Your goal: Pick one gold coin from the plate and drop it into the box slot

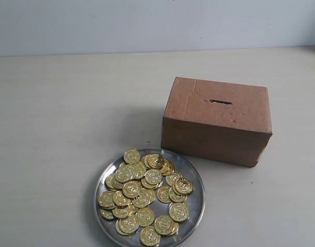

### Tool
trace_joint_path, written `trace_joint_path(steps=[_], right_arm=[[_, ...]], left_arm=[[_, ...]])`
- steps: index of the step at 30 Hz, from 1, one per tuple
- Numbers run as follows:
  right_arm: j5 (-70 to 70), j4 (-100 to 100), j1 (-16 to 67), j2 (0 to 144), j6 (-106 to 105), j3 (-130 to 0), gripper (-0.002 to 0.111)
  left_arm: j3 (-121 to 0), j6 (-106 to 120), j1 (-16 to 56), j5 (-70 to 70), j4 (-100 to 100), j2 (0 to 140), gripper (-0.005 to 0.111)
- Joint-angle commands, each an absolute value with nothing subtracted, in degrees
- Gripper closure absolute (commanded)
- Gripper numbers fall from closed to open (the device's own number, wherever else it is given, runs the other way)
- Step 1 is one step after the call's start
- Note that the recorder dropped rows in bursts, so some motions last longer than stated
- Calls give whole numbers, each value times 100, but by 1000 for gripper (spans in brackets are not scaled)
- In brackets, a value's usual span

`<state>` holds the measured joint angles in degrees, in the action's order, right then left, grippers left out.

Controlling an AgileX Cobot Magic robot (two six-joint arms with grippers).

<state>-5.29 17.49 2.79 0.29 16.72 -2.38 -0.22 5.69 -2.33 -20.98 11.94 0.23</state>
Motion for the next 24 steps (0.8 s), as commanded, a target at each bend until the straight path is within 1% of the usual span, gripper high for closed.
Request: trace_joint_path(steps=[1,4,5,8,12,15,21,24], right_arm=[[809,1655,298,0,1397,-1341,108],[1739,1769,298,222,535,-2203,108],[2298,2034,298,458,-196,-2677,108],[3223,2505,298,976,-1509,-3438,108],[4373,3356,298,2089,-2694,-4587,108],[4857,3704,298,2645,-3271,-5020,108],[5284,3922,298,3713,-3851,-5684,108],[5563,3988,438,4699,-4255,-5946,108]], left_arm=[[0,589,-206,-2041,1261,0,107],[0,589,-206,-2041,1261,0,107],[0,589,-206,-2041,1261,0,107],[0,589,-206,-2041,1261,0,107],[0,589,-206,-2041,1261,0,107],[0,589,-206,-2041,1261,0,107],[0,589,-206,-2041,1261,0,107],[0,589,-206,-2041,1261,0,107]])
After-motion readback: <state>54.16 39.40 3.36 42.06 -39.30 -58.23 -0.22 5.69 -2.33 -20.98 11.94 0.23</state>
